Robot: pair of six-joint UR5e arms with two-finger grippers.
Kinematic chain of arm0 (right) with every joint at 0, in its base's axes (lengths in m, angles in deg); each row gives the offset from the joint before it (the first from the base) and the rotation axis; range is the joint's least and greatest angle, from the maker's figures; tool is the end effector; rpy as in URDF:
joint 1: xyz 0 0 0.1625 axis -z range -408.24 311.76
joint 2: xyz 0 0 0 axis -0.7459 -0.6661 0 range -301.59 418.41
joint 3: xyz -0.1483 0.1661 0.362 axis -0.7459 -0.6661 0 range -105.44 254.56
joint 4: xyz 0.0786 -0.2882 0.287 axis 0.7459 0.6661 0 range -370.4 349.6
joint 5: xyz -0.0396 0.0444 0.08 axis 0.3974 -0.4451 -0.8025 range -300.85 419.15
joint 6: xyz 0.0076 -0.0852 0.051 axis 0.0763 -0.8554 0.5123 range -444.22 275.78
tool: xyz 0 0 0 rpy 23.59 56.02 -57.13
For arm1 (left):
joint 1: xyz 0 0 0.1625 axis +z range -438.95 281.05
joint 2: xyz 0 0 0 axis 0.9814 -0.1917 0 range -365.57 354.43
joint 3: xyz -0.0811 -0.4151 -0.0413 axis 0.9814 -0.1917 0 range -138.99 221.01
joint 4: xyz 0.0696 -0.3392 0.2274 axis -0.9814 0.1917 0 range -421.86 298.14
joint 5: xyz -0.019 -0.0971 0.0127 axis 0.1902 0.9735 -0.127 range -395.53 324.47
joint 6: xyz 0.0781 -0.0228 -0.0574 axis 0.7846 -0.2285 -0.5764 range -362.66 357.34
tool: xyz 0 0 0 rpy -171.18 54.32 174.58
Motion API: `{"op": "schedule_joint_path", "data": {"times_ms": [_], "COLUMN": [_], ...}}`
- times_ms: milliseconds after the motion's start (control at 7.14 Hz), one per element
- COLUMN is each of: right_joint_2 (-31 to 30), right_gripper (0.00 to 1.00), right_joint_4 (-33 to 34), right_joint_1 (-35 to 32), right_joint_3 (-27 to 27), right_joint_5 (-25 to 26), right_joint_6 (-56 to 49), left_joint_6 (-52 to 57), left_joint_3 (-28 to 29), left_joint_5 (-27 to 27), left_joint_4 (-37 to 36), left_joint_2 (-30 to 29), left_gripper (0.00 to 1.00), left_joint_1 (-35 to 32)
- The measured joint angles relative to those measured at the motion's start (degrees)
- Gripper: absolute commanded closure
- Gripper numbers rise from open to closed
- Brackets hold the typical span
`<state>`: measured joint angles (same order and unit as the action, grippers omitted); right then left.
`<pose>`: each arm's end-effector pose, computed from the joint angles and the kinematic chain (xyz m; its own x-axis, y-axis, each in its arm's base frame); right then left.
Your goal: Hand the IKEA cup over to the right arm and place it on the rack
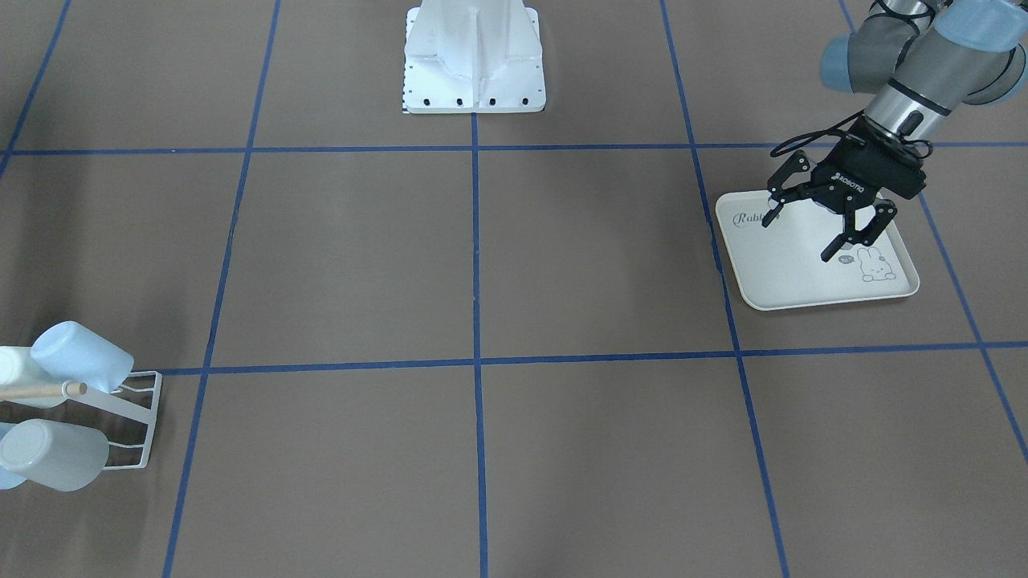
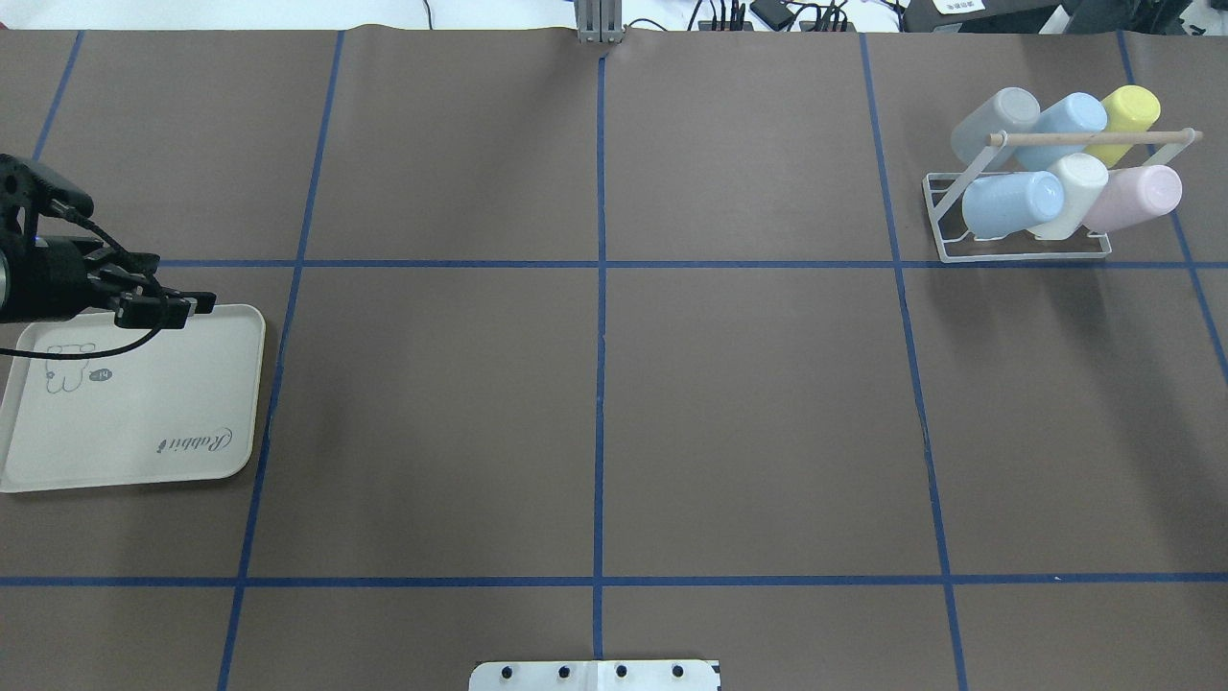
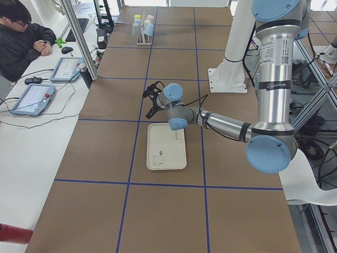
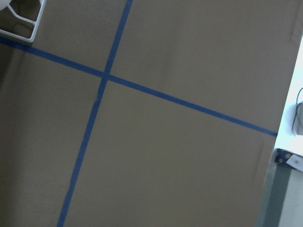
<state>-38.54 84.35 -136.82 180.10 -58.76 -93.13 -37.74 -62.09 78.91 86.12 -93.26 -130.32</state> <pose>0.0757 -0.4438 0.6069 0.8683 -0.2070 0.4508 0.1610 0.9772 0.1386 0.2331 -0.4393 0.4535 0.5150 0.5490 -0.6583 0.0854 0.7313 0.6767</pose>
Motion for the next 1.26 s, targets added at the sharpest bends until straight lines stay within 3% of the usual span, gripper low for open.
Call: {"op": "schedule_joint_path", "data": {"times_ms": [280, 840, 1260], "right_joint_2": [-3.0, -3.8, -3.6], "right_gripper": [0.01, 0.01, 0.01], "right_joint_4": [-0.1, -0.2, -0.3], "right_joint_1": [-2.7, -4.3, -4.2], "right_joint_3": [-1.2, -4.1, -4.3], "right_joint_5": [-5.5, -7.1, -7.2], "right_joint_6": [1.1, 1.3, 1.3], "left_joint_6": [0.2, 2.8, 20.4], "left_joint_3": [0.1, 0.1, -0.4], "left_joint_5": [0.0, 0.1, 1.6], "left_joint_4": [0.0, -0.9, -10.4], "left_joint_2": [0.3, 3.4, 5.7], "left_gripper": [0.00, 0.00, 0.00], "left_joint_1": [0.0, -2.1, -13.0]}}
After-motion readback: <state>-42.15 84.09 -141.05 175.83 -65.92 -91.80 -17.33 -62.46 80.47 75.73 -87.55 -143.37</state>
